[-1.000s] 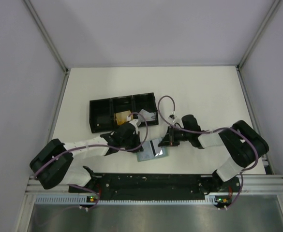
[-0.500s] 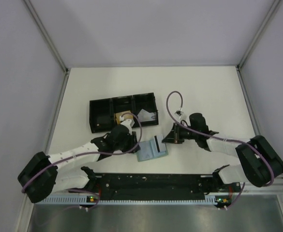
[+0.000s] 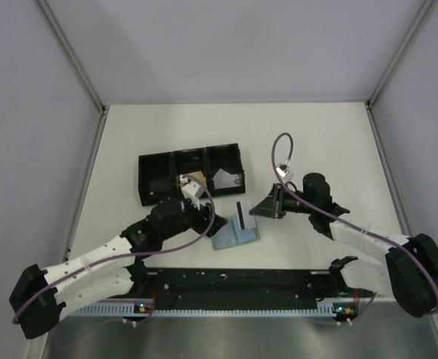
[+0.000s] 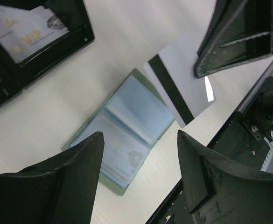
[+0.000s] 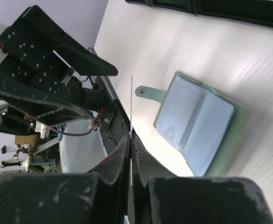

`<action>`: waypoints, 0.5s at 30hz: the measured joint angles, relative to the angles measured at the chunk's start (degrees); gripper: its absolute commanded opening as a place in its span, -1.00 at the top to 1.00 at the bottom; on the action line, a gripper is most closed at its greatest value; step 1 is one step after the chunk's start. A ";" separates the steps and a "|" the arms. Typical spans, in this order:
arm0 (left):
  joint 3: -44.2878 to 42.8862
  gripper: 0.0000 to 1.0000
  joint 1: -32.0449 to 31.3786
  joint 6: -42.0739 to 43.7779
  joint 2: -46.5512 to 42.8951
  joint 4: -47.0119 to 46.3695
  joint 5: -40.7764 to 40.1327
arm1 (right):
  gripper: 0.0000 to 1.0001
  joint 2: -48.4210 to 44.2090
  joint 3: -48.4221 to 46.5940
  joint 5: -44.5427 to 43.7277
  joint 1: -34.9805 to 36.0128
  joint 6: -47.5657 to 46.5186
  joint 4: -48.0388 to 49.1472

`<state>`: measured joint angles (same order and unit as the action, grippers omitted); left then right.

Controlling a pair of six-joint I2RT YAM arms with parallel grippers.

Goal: Take the credit cards out of the card holder
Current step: Remove the credit card from the card holder, then place the credit card in the storage box.

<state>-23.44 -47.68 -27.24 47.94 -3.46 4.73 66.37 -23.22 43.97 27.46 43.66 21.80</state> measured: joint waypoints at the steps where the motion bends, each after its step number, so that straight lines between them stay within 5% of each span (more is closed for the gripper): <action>1: 0.00 -0.41 -0.87 1.25 -0.22 -0.66 0.17 | 1.00 -0.42 0.00 0.09 0.00 0.63 0.09; 9: -1.86 -0.68 -15.17 16.22 -0.33 -2.49 -6.03 | 1.00 -3.96 0.00 0.33 0.00 5.60 1.05; 15: -3.80 -0.51 -24.90 29.29 2.29 -3.04 -15.93 | 1.00 -6.71 0.00 0.31 0.00 7.61 1.38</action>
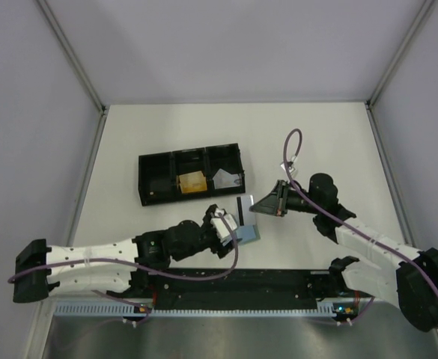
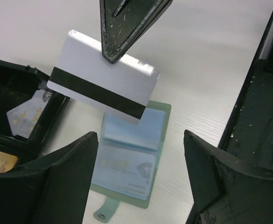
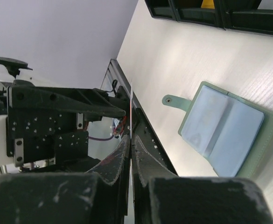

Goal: Take the credit cards out of the card holder
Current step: Place the credit card in the storage box.

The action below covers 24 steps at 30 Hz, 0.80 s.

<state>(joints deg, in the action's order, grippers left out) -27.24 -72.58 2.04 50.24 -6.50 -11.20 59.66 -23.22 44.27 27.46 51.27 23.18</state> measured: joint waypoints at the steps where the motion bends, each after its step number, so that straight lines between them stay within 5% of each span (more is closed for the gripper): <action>1: -0.33 -0.44 -0.85 1.42 0.74 -0.04 -1.31 | 1.00 -0.02 0.00 0.00 0.04 0.48 -0.02; 15: -3.58 -0.31 -13.18 22.62 14.95 -9.79 -24.55 | 1.00 -0.04 0.00 -0.59 0.87 3.89 0.83; 24: -5.86 0.06 -14.49 33.11 27.21 -21.42 -37.42 | 1.00 -0.09 0.00 -1.05 1.11 5.60 1.49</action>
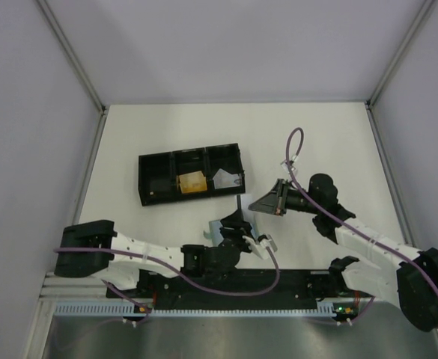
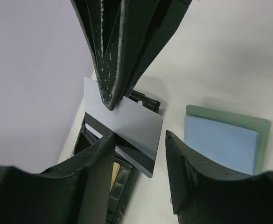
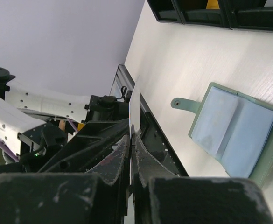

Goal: Take the credit cards out of the card holder
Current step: Place the credit card in the storage box.

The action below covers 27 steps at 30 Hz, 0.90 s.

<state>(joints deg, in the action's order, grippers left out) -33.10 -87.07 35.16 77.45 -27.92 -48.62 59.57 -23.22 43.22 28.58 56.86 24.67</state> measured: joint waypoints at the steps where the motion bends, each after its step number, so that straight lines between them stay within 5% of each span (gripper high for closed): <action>1: -0.07 0.19 -0.04 1.44 1.49 -1.88 -1.33 | 1.00 -0.02 0.00 -0.22 0.04 0.22 0.07; 8: -0.55 1.00 -0.46 7.30 5.97 -9.27 -7.87 | 1.00 -0.70 0.00 -2.99 0.07 0.46 -0.24; 14: -0.55 1.00 -0.52 5.09 4.37 -9.09 -8.74 | 0.54 -1.92 -0.04 -3.78 0.13 -0.22 -0.94; 19: -0.52 1.00 0.81 -5.09 -2.56 -1.57 -5.92 | 0.12 -5.70 -2.86 -4.20 0.28 -6.27 -7.06; 27: 3.87 1.00 16.61 -27.74 -22.53 10.12 14.78 | -0.37 -12.22 -7.65 -8.13 0.28 -19.98 -16.06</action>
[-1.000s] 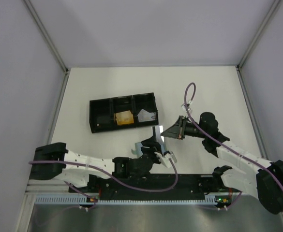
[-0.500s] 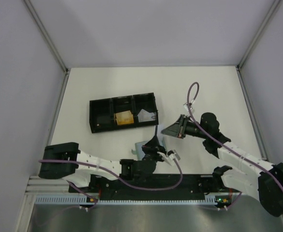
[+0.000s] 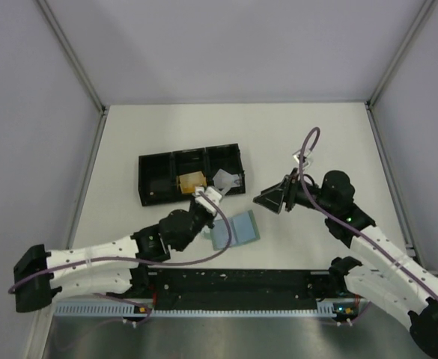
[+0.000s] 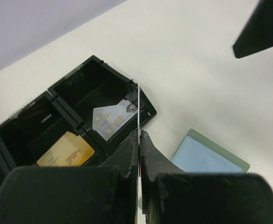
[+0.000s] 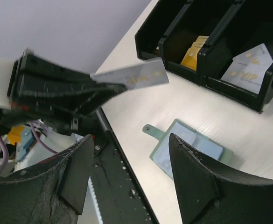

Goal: Take the credit cards out of the card holder
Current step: Place the credit card in the storage box.

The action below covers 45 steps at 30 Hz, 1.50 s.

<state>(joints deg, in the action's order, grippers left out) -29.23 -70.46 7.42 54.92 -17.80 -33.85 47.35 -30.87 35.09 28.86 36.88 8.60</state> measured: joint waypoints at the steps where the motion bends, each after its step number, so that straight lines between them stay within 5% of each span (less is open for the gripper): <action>1: 1.22 1.00 3.10 -2.67 -2.56 0.52 3.43 | -0.39 -0.61 0.00 -0.11 0.00 -1.73 -0.66; 8: 3.82 1.00 15.08 -14.23 -9.81 4.52 24.94 | -0.44 -1.33 0.11 2.43 0.00 -10.36 -1.01; 16: -3.80 1.00 17.14 -13.51 -3.72 17.73 41.20 | -0.40 0.35 -1.86 6.95 2.34 -24.81 -5.05; 28: -18.95 1.00 17.18 -4.13 3.13 33.42 55.47 | 0.21 13.60 -17.14 16.44 9.81 -47.93 -19.12; 30: -19.87 1.00 17.18 -3.04 3.26 35.10 56.43 | 0.36 14.71 -17.22 17.42 10.38 -49.81 -21.24; 33: -20.81 0.98 17.18 -1.90 3.76 37.20 57.64 | 0.87 15.85 -17.38 18.56 10.73 -51.93 -24.00; 34: -20.98 0.92 17.18 -1.66 3.96 37.66 57.88 | 1.00 16.26 -17.70 18.84 10.93 -52.50 -25.05; 41: -21.03 -0.04 17.18 -2.86 3.21 38.36 54.38 | 1.00 17.14 -18.73 18.73 11.41 -53.09 -26.18; 45: -16.17 -0.52 17.18 -7.58 -4.59 33.18 44.96 | 1.00 13.77 -15.02 17.29 10.95 -45.44 -15.67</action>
<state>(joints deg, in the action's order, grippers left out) -45.41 -53.28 -0.16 50.33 15.38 11.11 61.12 -45.89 52.38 39.81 -8.56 -7.07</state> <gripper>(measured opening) 0.610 0.006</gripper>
